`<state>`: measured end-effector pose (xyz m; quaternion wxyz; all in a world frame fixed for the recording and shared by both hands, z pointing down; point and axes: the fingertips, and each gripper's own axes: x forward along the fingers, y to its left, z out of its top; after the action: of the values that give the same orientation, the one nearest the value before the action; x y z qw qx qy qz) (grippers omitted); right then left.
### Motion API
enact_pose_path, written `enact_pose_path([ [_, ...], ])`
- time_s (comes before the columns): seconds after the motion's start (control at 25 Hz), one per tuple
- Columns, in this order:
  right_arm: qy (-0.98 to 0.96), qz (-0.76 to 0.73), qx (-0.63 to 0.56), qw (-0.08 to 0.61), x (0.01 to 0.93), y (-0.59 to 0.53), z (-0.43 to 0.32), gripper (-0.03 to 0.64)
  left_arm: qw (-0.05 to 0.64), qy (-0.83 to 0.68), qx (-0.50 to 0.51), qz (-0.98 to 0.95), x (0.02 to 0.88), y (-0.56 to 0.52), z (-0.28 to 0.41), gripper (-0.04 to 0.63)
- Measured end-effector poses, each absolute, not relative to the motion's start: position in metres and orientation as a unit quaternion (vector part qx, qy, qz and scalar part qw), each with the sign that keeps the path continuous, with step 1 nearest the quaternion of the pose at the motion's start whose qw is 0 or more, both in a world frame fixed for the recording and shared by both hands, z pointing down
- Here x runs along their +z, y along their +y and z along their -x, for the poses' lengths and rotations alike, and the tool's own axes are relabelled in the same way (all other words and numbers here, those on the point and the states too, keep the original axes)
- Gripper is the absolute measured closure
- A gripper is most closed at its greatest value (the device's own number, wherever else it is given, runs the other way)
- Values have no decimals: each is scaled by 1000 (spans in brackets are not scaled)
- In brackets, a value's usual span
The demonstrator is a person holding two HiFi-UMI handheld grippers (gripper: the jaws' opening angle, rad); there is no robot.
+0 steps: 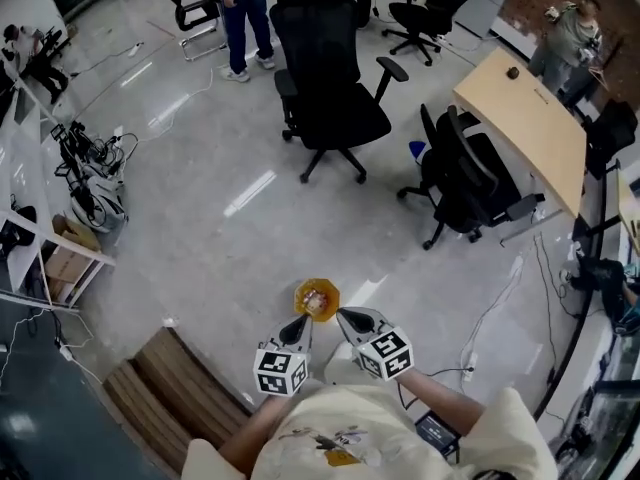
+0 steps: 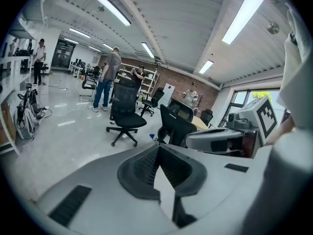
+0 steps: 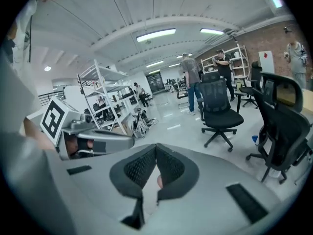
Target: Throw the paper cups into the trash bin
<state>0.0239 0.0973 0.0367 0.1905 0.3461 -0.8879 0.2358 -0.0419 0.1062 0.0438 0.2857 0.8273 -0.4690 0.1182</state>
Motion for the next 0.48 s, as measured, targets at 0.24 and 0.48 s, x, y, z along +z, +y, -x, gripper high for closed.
enact_pose_path([
  [0.24,-892,-371,208,152,-21,92,-12,609,265,-459,89,-844,-5,100,47,589],
  [0.48,-893,-385,197,124,-56,95,-11,609,233,-440,77,-864,-49,90,46,589],
])
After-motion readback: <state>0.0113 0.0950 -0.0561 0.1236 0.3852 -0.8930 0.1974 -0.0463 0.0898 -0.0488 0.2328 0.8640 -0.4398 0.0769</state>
